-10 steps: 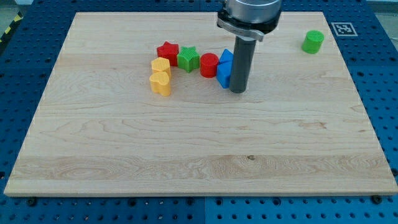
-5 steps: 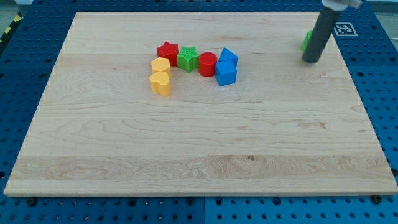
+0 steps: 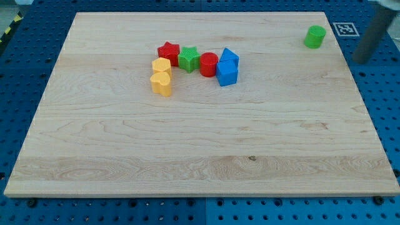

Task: Push the green circle into the top left side of the blue triangle

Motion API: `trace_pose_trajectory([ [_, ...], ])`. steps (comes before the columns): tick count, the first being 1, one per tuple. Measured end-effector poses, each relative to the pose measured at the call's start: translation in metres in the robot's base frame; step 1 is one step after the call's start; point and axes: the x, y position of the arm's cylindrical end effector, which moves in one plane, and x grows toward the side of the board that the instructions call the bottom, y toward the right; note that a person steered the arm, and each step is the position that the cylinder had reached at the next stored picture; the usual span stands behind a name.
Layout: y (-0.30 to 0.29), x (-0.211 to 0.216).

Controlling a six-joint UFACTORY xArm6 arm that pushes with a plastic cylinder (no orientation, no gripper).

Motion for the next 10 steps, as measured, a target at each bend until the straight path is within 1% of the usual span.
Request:
trace_pose_trajectory([
  [1,0.001,-0.014],
  [2,-0.028,-0.039],
  [3,-0.089,-0.054],
  [4,-0.136,-0.054],
  [5,-0.113,-0.049],
  [6,-0.106,-0.056],
  [7,-0.141,-0.064],
  [8,-0.209,-0.064],
  [9,-0.214,-0.084],
  [10,-0.201,-0.125],
])
